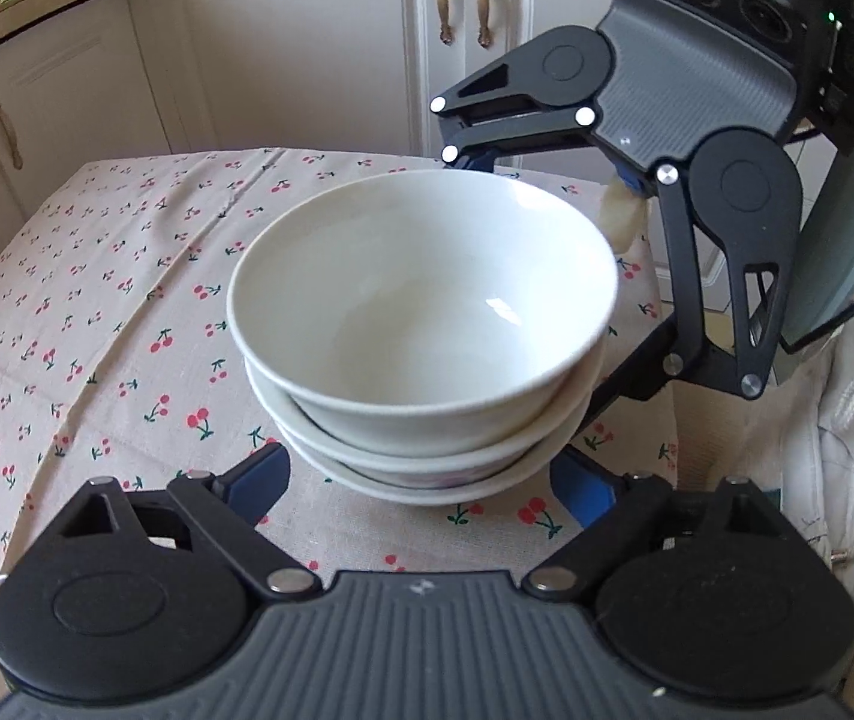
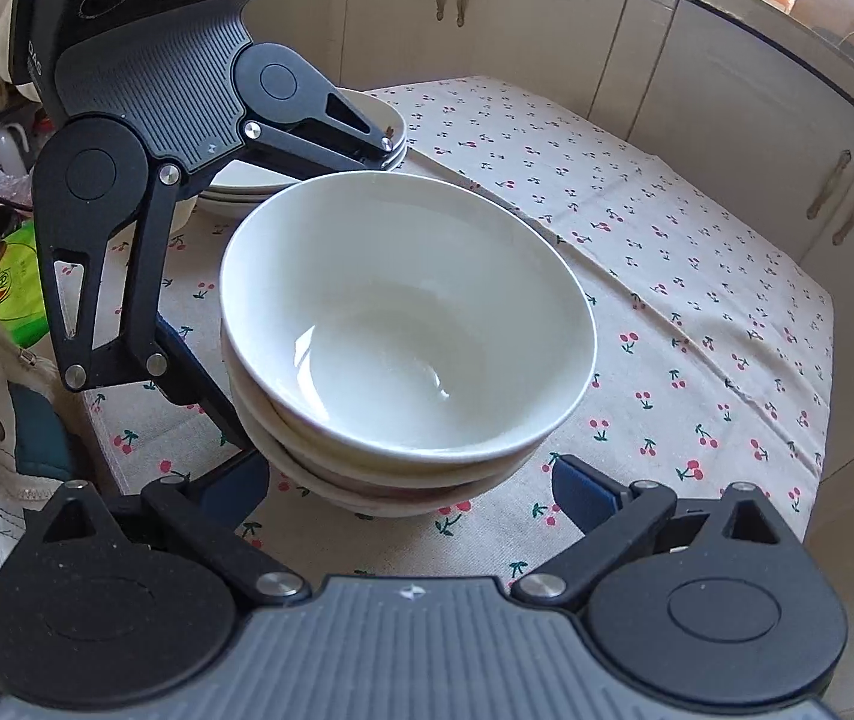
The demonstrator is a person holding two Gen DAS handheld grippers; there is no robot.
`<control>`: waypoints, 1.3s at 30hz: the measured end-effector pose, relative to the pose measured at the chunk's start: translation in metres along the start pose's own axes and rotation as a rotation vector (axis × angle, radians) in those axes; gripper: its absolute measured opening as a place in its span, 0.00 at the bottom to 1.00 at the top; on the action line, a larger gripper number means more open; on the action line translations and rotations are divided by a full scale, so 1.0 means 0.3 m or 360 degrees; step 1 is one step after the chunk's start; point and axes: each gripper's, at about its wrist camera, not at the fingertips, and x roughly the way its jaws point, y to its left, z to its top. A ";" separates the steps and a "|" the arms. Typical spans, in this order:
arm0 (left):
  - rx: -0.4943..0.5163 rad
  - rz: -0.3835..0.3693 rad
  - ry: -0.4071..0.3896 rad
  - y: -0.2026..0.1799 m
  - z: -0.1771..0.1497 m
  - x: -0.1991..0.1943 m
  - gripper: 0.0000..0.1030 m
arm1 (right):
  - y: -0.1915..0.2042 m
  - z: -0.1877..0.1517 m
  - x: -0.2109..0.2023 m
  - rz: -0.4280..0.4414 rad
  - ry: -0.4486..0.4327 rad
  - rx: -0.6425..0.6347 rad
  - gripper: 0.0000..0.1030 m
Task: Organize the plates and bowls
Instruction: 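Grip the bowl stack rim with the left tool while the right tool grips the opposite rim, then lift the bowl stack with both tools and carry it over the plate stack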
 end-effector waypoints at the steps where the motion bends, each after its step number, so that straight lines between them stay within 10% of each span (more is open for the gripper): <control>1: 0.0014 -0.0013 0.0005 0.001 0.002 0.001 0.87 | -0.003 0.003 0.003 0.0011 0.0001 -0.0010 0.98; 39: 0.0080 -0.0228 0.0044 0.059 0.027 0.029 0.82 | -0.043 0.056 0.035 0.0181 0.0131 -0.0088 0.88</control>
